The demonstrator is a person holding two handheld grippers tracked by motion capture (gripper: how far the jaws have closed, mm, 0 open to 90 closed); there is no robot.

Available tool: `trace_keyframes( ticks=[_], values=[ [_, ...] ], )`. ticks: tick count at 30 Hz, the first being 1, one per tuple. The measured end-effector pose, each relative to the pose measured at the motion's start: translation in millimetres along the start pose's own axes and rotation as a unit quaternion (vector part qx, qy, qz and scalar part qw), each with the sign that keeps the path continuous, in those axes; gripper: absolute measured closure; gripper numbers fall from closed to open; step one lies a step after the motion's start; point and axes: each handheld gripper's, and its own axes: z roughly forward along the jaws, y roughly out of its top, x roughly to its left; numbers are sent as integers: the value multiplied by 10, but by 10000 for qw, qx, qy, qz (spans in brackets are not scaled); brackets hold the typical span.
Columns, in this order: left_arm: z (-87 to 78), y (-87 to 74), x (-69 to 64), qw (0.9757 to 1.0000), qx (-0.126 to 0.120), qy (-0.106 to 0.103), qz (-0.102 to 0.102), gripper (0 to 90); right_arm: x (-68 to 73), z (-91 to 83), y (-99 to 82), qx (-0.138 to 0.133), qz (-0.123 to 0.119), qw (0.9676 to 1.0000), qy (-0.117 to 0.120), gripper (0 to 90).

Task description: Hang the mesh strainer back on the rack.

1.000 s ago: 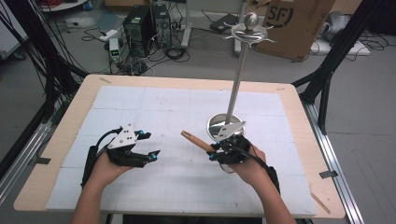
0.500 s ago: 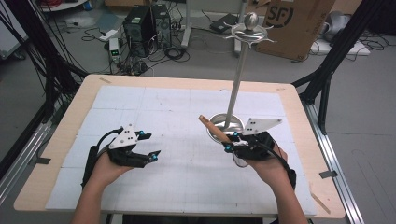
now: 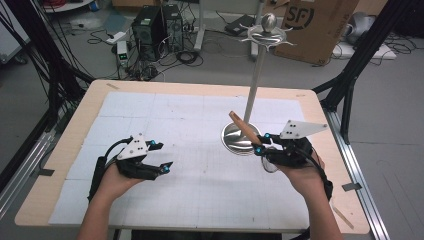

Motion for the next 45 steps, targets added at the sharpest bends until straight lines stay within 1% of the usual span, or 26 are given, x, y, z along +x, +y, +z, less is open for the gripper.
trace_keyframes(
  ticks=[1,2,3,4,5,6,7,9,10,11,14,15,18,19,21,23,26,27,30,33,36,37,38,41,42,45],
  values=[
    [-2,0,1,10000,1,12,3,309,-17,-24,13,-38,2,10000,-42,684],
    [-1,0,1,10000,-5,6,-2,309,-27,-45,23,-38,15,10000,-26,684],
    [0,-1,1,10000,4,-2,1,308,-58,-89,48,-103,24,9999,-75,684],
    [0,-1,1,10000,10,-3,-2,308,-58,-89,48,-103,24,9999,-75,684],
    [2,-1,0,10000,6,-9,-1,309,-93,-145,75,-166,47,9998,-118,684],
    [4,-1,-1,10000,8,-3,4,309,-93,-145,75,-166,47,9998,-118,684],
    [5,-2,0,10000,7,-8,0,309,-132,-201,105,-259,40,9995,-184,684],
    [6,-2,0,10000,10,-11,-9,309,-163,-262,137,-330,67,9992,-237,684],
    [7,-4,3,10000,22,-11,-1,309,-163,-262,137,-330,67,9992,-237,684],
    [9,-4,1,10000,15,-6,-11,309,-196,-320,170,-360,33,9989,-302,684],
    [13,-5,0,10000,19,-8,-11,309,-220,-378,203,-380,62,9987,-341,684],
    [15,-6,-2,10000,13,-11,-19,309,-252,-434,235,-435,49,9983,-378,684],
    [18,-6,-3,10000,22,-11,-17,309,-286,-489,264,-494,21,9979,-427,685],
    [20,-8,-3,10000,26,-26,-19,309,-315,-546,283,-549,46,9974,-459,684],
    [25,-9,-6,10000,21,-11,-39,309,-326,-574,290,-565,98,9972,-482,684],
    [31,-11,-4,10000,34,-34,-27,309,-373,-633,310,-654,123,9965,-509,684],
    [42,-15,-7,10000,72,-43,-20,309,-400,-666,330,-722,146,9956,-578,684],
    [49,-17,-10,10000,79,-48,-18,309,-423,-685,357,-807,198,9948,-587,684],
    [52,-16,-11,9999,94,-60,2,309,-448,-697,385,-833,197,9944,-620,685],
    [44,-18,-2,9999,78,-61,-30,309,-495,-744,438,-907,161,9933,-694,685],
    [42,-19,2,10000,62,-45,-35,309,-517,-775,457,-948,150,9928,-711,685],
    [45,-19,0,10000,58,-66,-40,309,-544,-818,485,-1024,166,9918,-752,685],
    [46,-18,0,9999,74,-67,-24,309,-544,-818,485,-1024,166,9918,-752,685],
    [51,-19,-6,9999,88,-67,-19,309,-593,-877,539,-1157,207,9901,-773,685],
    [47,-18,-5,9999,78,-69,-35,309,-609,-886,551,-1175,165,9897,-807,684],
    [45,-20,0,9999,66,-71,-51,309,-636,-918,576,-1146,187,9900,-804,684]
  ],
)
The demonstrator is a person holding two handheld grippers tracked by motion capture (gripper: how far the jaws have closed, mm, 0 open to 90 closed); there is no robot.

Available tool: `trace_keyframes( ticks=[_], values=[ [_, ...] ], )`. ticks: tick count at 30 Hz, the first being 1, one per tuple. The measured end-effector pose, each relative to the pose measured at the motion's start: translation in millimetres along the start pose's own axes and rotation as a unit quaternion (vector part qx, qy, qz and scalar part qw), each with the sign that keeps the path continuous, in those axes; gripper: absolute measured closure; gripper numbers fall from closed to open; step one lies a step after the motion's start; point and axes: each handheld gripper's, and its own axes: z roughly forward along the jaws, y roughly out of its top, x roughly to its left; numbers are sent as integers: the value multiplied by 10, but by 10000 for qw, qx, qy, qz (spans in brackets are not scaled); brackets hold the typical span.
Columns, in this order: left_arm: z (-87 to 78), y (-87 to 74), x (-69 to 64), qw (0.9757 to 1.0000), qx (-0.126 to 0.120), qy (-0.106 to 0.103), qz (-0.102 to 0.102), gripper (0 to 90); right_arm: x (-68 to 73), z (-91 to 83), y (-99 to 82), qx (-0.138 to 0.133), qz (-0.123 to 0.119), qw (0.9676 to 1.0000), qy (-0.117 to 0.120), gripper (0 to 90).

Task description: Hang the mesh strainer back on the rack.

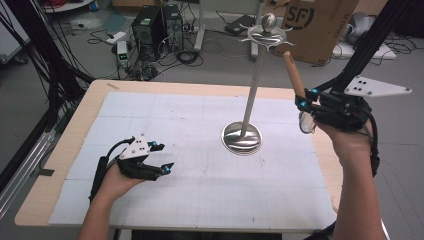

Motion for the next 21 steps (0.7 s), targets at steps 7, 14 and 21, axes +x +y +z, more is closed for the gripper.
trace_keyframes(
  ticks=[7,14,21],
  values=[
    [7,1,-4,10000,18,-9,12,309,-84,-72,105,-27,32,9999,-165,685],
    [0,0,-1,10000,-3,0,-3,309,-176,-107,208,4,39,9996,-275,685],
    [1,0,-1,10000,0,-6,5,309,-256,-72,237,110,73,9994,-331,685]
  ],
)
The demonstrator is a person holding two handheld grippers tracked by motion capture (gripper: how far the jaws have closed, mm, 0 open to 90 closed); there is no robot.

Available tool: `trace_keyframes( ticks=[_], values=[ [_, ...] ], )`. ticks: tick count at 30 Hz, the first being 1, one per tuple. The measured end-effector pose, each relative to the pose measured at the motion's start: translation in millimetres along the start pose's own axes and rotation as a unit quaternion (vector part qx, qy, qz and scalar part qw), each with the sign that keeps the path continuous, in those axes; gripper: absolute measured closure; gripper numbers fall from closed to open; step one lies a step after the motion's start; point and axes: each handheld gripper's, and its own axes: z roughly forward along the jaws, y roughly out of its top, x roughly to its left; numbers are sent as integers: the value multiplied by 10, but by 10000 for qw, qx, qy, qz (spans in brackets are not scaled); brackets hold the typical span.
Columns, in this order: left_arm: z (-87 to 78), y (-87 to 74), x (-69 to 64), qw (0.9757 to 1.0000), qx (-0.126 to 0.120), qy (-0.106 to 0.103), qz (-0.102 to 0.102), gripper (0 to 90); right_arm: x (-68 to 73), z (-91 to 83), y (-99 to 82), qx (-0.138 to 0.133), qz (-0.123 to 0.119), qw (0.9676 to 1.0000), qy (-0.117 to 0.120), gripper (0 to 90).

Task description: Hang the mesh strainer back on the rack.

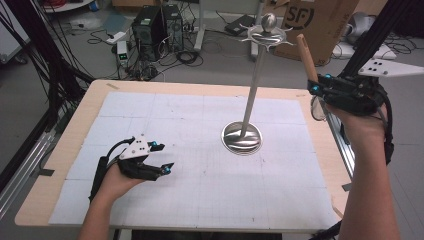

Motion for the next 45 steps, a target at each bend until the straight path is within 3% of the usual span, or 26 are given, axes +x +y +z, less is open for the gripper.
trace_keyframes(
  ticks=[5,9,18,22,29,36,40,41,45],
  values=[
    [2,-1,0,10000,8,7,-13,309,28,91,-10,164,22,9998,65,684],
    [-10,1,3,10000,-8,12,-19,309,60,139,-17,134,8,9998,162,684],
    [-10,1,2,10000,-10,7,-19,310,94,234,-22,284,25,9994,197,685],
    [-11,1,3,10000,-6,13,-14,310,118,332,-33,306,-50,9992,261,684],
    [-11,0,3,10000,-8,8,-20,310,170,486,-33,460,64,9985,278,684],
    [-13,-1,4,10000,-20,9,-25,310,189,598,-16,481,25,9984,289,679],
    [-27,0,12,10000,-29,22,-22,310,213,621,-15,503,54,9982,306,638],
    [-28,1,13,10000,-33,26,-22,310,223,613,-22,488,88,9983,296,588],
    [-22,0,8,10000,-36,18,-23,310,229,580,-50,460,88,9985,293,575]
  ],
)
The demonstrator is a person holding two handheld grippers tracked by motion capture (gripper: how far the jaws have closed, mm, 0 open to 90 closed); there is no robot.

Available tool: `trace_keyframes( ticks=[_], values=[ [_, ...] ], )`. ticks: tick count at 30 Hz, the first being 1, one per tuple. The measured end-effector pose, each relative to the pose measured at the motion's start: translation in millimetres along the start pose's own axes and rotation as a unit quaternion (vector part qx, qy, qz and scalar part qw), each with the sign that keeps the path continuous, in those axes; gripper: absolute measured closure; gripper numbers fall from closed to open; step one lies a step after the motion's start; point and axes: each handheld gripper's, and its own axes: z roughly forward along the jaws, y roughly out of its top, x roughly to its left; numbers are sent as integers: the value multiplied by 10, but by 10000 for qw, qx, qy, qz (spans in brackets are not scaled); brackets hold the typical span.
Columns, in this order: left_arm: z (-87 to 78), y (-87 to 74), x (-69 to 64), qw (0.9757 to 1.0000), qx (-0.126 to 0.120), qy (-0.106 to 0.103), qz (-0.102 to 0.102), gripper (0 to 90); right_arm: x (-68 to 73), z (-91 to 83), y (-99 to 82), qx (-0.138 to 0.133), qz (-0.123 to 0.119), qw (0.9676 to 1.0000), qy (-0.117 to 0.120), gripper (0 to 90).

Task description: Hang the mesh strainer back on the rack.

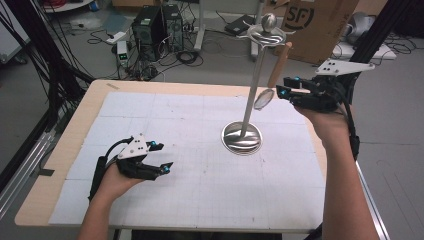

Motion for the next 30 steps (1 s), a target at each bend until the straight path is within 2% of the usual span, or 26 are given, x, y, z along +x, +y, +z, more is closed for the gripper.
trace_keyframes(
  ticks=[3,9,10,15,30],
  values=[
    [-1,0,2,10000,2,2,2,310,6,-22,-52,-57,-49,10000,9,563],
    [-9,2,5,10000,-7,22,-10,306,57,-41,-198,2,1,10000,80,536],
    [-9,2,6,10000,-9,23,-13,306,74,-30,-259,26,-73,9999,104,527],
    [-2,-1,6,10000,2,35,-20,304,129,-28,-369,33,-84,9998,176,513],
    [-29,7,7,9999,-103,39,-65,299,334,65,-690,-105,-72,9992,382,434]
  ],
)
